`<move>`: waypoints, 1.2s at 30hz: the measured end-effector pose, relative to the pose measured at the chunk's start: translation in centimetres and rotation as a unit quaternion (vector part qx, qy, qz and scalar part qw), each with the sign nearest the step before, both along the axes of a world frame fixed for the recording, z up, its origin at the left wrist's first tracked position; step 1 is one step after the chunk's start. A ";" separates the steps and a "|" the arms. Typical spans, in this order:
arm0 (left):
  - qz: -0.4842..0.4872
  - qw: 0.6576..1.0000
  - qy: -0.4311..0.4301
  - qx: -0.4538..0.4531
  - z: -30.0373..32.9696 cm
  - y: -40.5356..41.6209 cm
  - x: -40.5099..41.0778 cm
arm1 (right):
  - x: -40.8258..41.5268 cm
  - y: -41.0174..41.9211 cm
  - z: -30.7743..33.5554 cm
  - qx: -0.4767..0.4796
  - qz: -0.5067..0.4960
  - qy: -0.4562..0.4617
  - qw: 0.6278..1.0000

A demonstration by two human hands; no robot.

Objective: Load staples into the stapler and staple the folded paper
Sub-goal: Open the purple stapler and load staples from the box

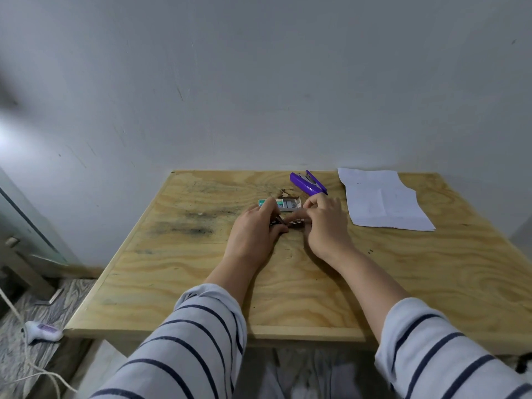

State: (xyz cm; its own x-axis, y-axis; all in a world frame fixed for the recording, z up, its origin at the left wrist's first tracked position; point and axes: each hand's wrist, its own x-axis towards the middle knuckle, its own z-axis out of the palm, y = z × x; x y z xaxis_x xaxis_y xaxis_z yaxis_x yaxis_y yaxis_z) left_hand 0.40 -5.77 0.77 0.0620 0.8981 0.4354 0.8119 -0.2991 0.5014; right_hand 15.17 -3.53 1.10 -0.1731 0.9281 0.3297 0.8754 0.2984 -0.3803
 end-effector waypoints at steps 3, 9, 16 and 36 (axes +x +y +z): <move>0.003 1.000 0.002 -0.010 0.1 0.0 0.1 | 0.7 0.0 -0.4 0.011 0.021 -0.039 0.999; 0.008 1.000 0.020 0.010 -0.1 0.1 0.0 | 3.4 0.2 -0.9 0.041 0.012 0.040 0.998; 0.014 0.999 0.034 0.029 -0.3 0.2 -0.2 | 3.5 0.6 -1.2 0.015 0.018 0.137 0.990; -0.059 0.987 0.097 0.111 -0.6 0.9 0.1 | 3.4 0.3 -1.6 0.028 0.051 0.161 0.985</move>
